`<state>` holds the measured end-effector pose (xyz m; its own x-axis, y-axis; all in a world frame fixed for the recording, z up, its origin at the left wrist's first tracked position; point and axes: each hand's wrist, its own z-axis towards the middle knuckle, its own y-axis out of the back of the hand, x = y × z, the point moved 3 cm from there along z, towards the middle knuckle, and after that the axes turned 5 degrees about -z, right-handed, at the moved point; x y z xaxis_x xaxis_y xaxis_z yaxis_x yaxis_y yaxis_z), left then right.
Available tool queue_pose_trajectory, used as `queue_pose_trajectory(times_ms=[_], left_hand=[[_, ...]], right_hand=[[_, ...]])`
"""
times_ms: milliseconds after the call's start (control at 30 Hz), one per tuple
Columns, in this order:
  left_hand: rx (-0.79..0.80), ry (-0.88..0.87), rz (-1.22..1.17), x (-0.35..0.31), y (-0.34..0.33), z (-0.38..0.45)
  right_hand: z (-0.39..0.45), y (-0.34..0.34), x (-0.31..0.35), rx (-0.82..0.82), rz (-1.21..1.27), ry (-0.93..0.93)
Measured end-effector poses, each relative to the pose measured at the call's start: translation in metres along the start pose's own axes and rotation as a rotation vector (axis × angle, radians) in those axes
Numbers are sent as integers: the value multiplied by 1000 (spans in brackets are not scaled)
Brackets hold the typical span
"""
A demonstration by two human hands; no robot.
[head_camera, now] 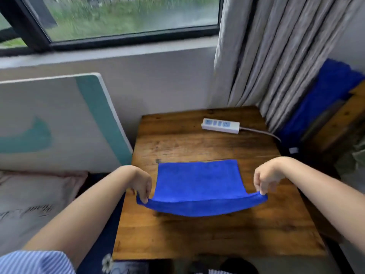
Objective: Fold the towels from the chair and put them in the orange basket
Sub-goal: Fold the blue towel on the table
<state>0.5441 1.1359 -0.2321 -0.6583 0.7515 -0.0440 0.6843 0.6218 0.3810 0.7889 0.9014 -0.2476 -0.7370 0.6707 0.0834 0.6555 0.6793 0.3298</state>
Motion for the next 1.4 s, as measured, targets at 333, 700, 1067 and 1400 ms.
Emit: queue_pose_trajectory(times_ms=[333, 700, 1067, 1400], left_hand=[[-569, 133, -135, 6, 26, 23], [-1535, -169, -825, 15, 91, -40], [-673, -238, -173, 28, 16, 11], [0, -50, -11, 8, -63, 57]], right_hand=[[10, 29, 18, -658, 25, -130], [-64, 111, 28, -1534, 759, 202], [-16, 27, 5, -650, -213, 14], [30, -45, 17, -78, -398, -54]])
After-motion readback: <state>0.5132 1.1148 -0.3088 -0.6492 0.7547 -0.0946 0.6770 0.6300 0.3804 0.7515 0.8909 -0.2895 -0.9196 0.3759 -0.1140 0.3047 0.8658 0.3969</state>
